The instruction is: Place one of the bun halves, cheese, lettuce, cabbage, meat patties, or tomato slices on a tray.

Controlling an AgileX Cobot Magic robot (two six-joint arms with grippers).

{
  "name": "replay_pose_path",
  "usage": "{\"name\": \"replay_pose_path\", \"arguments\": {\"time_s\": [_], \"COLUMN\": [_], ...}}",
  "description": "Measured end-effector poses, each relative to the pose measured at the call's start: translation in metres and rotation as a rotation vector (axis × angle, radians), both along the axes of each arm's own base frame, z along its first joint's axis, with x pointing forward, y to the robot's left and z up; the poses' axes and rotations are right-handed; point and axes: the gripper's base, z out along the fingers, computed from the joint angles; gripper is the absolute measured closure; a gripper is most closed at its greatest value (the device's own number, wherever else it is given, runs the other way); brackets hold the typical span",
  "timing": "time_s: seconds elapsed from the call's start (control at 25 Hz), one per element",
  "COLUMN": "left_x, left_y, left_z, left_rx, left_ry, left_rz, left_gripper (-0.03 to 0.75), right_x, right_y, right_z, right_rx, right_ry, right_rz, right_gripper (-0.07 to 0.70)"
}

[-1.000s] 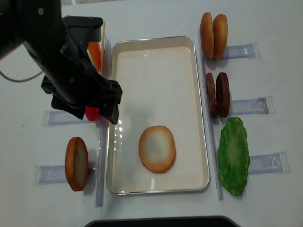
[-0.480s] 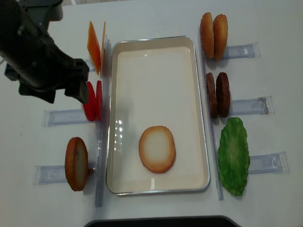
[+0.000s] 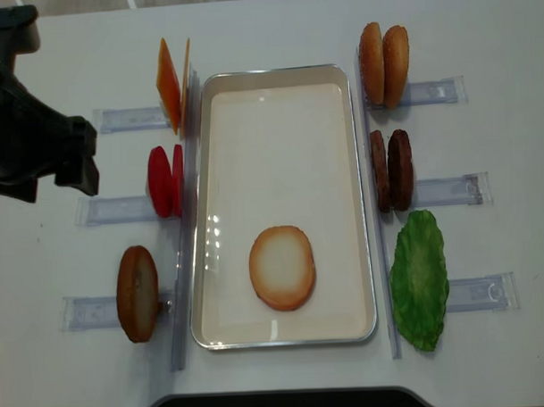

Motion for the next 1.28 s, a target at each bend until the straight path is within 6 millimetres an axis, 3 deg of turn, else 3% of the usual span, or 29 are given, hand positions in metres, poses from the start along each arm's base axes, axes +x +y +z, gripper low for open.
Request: {"name": "replay_pose_path", "arguments": {"time_s": [0.32,0.84,1.28], "left_x": [-0.039,-0.118,-0.178], "left_y": [0.016,0.022,0.033], "left_z": [0.007,0.004,-0.002], "left_rx": [0.000,-0.100,-0.073], "left_ry": [-0.068,-0.203,-0.409], "left_rz": [0.023,0.010,-0.120], "left_gripper": [0.116,0.118,0.118], "right_x": [0.000,0.000,0.000], "right_y": [0.000,0.000,0.000], "right_z": [0.000,0.000,0.000], "right_rx": [0.000,0.000,0.000], "right_ry": [0.000,0.000,0.000], "right_rz": [0.000,0.000,0.000], "right_gripper": [0.093,0.093,0.093]}}
